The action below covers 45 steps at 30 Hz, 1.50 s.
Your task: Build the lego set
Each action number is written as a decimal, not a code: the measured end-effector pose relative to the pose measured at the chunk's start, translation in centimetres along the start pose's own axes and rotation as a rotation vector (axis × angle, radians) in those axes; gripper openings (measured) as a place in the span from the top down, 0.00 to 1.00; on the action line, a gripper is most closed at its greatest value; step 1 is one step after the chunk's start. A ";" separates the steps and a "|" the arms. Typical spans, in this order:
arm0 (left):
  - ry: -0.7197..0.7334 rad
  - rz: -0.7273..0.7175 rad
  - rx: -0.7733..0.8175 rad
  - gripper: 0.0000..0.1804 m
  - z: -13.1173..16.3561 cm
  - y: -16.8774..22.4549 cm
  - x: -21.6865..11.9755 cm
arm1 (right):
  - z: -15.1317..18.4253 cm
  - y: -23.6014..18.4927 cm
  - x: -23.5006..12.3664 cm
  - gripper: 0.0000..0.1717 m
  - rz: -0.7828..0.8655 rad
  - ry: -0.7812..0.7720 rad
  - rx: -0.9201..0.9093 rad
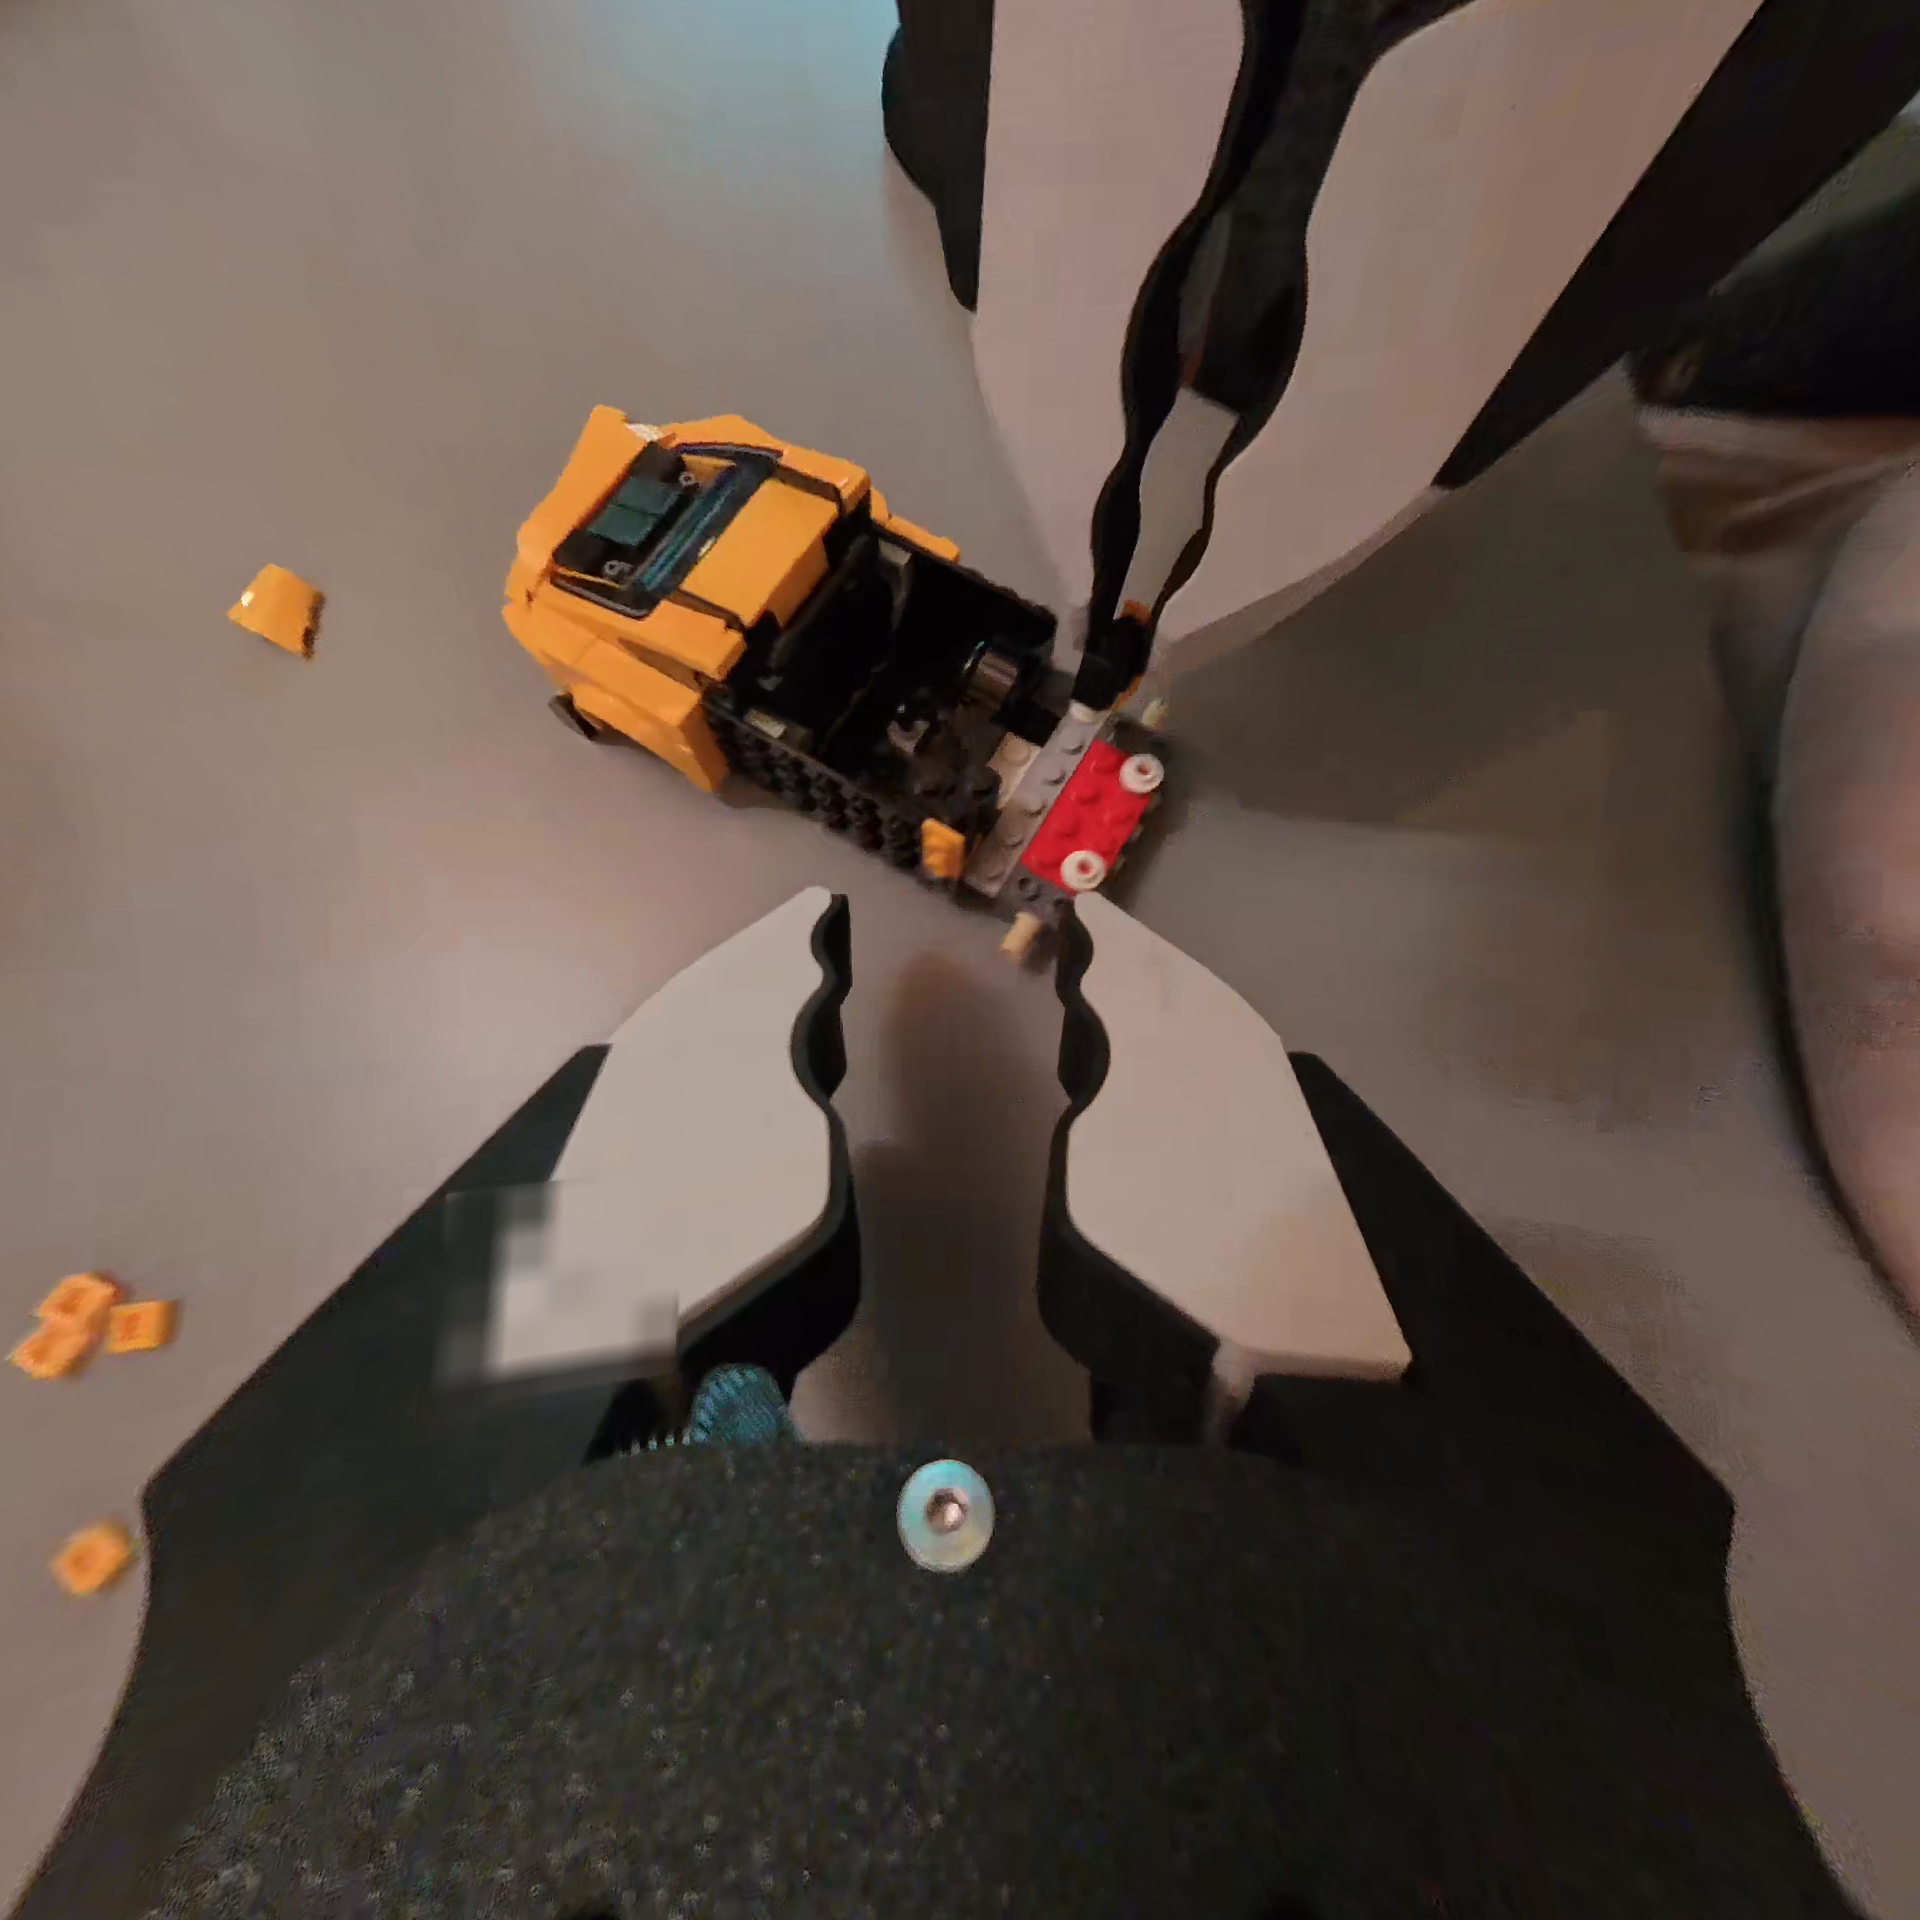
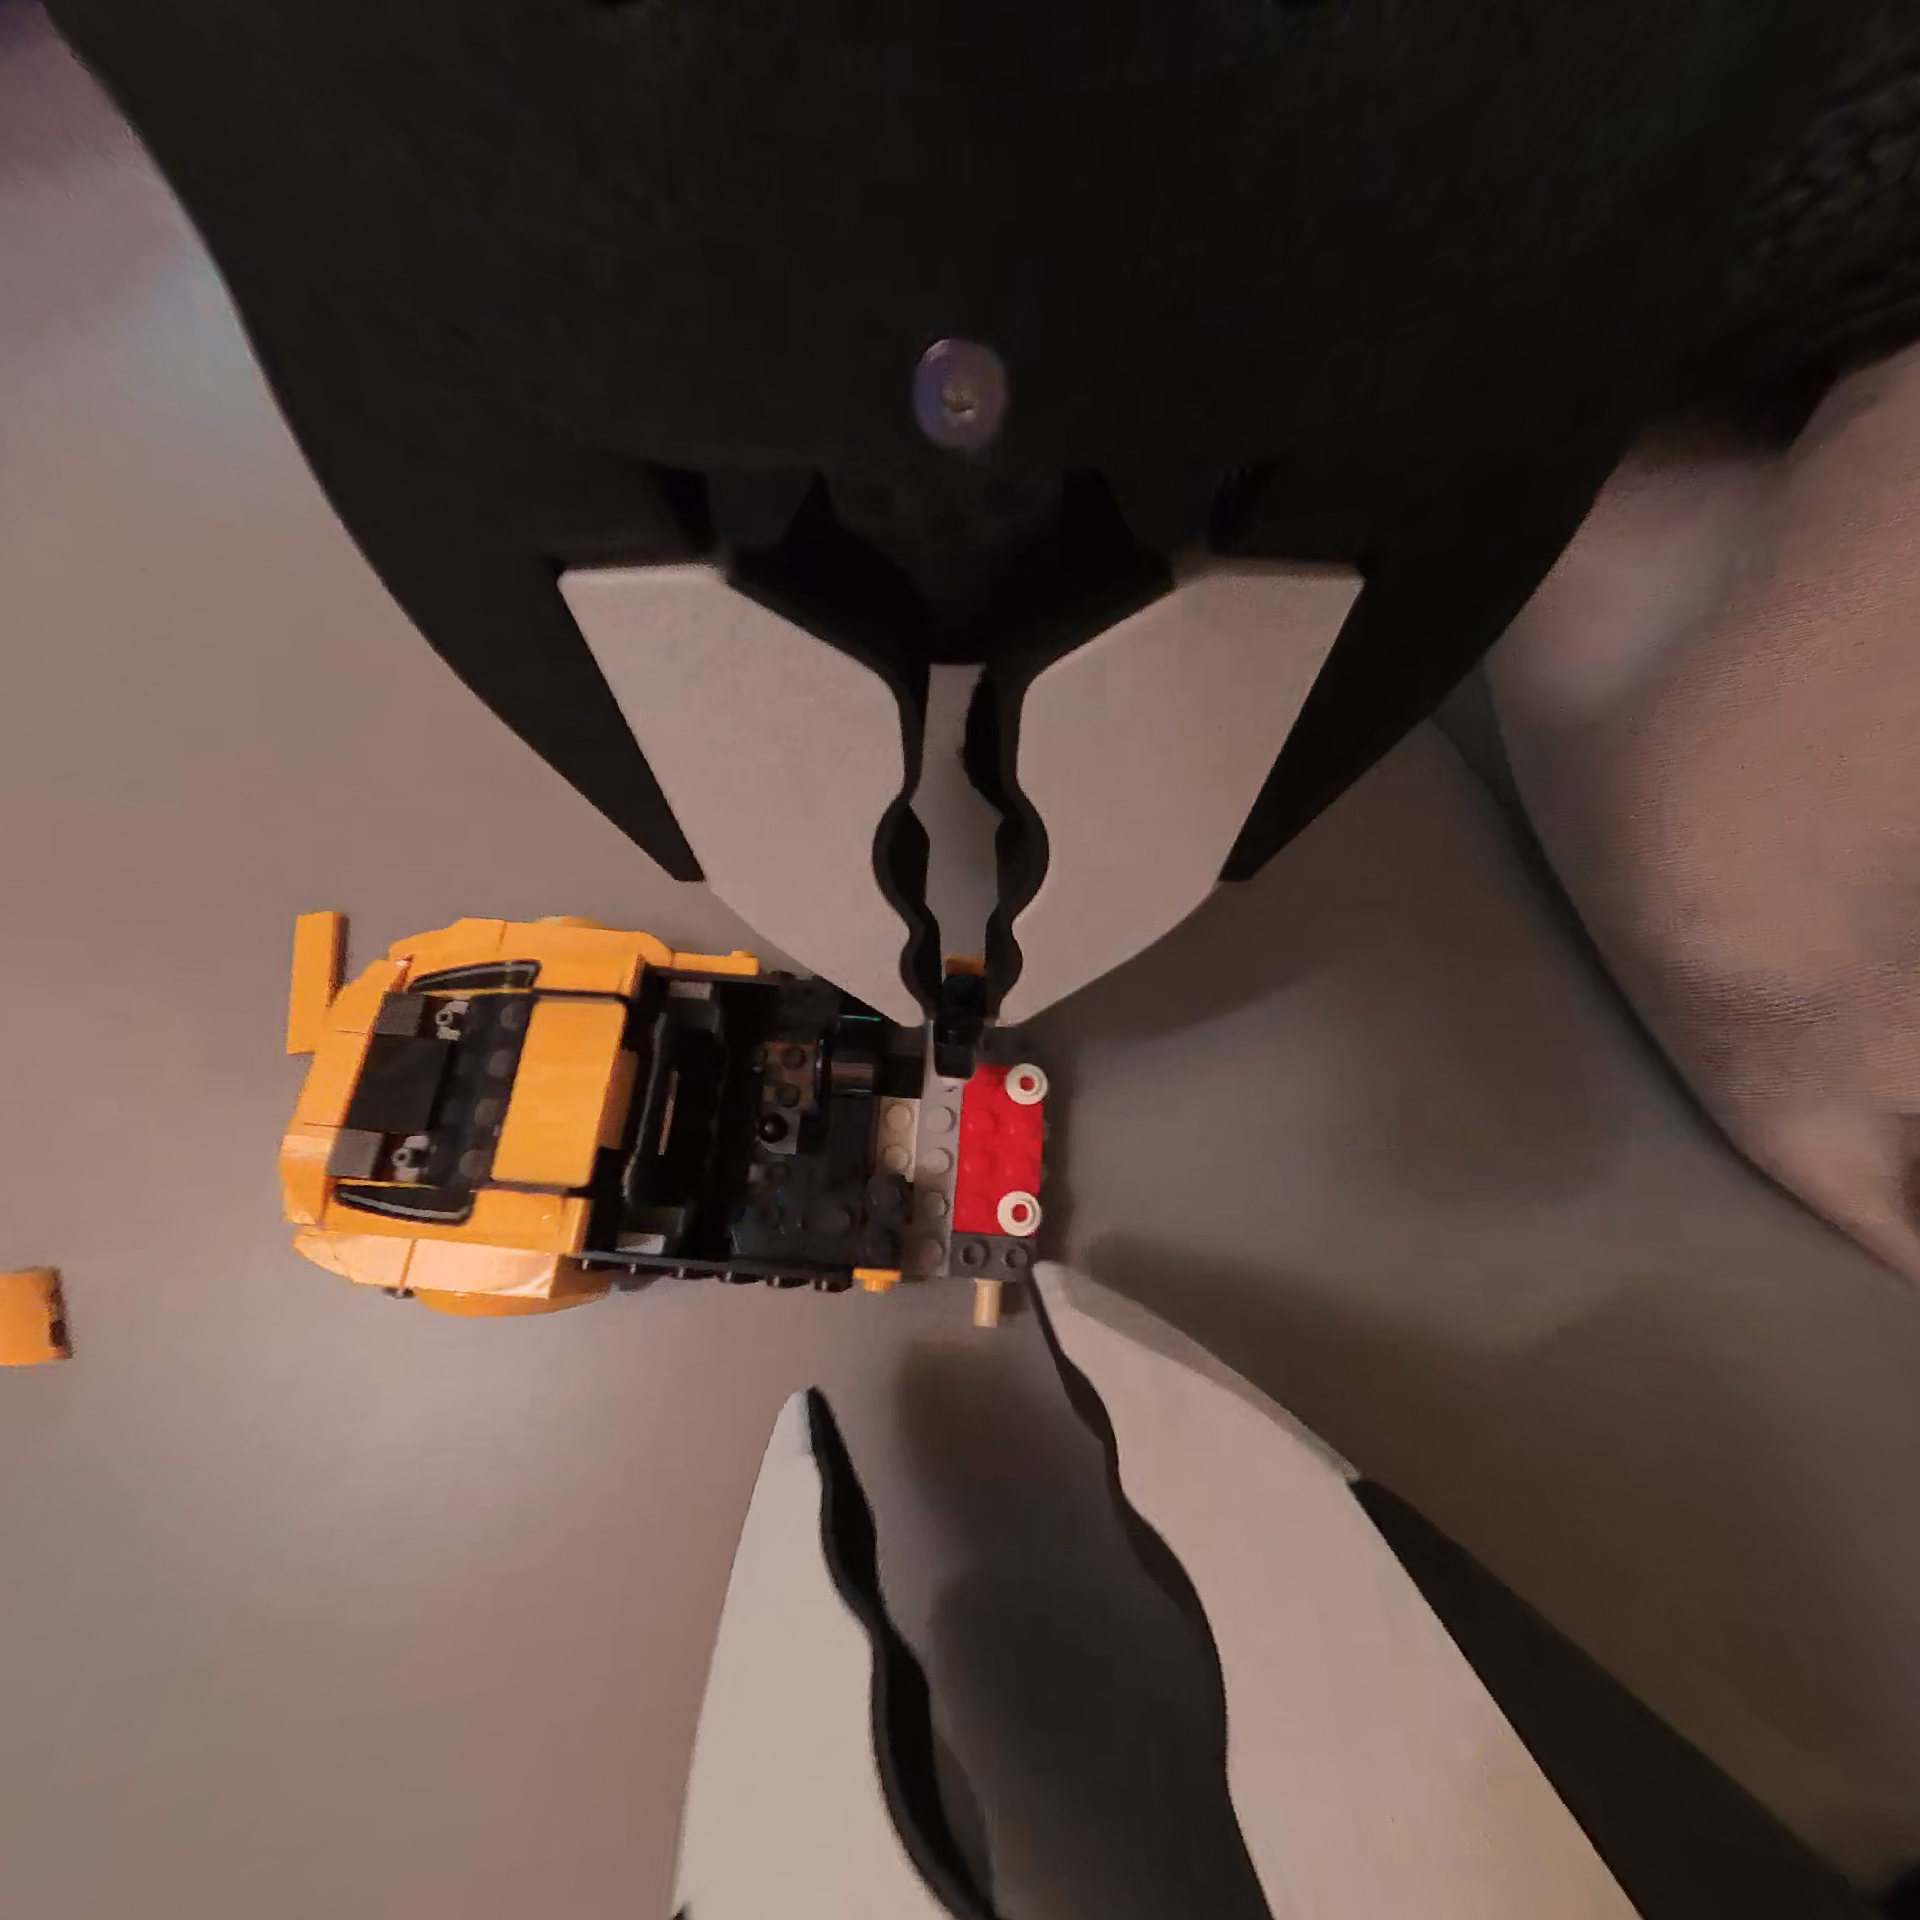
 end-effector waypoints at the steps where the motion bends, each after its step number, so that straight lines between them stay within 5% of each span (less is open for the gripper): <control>1: -0.027 0.002 0.040 0.79 0.0 -0.3 0.0 | -0.2 0.0 0.1 0.96 0.016 -0.034 -0.008; 12: 0.040 0.056 0.023 0.82 1.0 -1.2 -0.4 | -1.1 0.4 0.4 0.95 0.085 -0.163 0.003; 45: 0.001 0.130 0.005 0.83 1.6 0.0 0.8 | -1.5 0.9 1.2 0.88 0.108 -0.079 -0.011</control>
Point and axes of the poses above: each gripper's, where its closed fingertips meet, x out along the fingers, z out of its underside, y = z × x across the jaws, the point moved 8 cm from there along -x, back along the fingers, and after that the axes turned 3 degrees about -y, right-handed, at the moved point
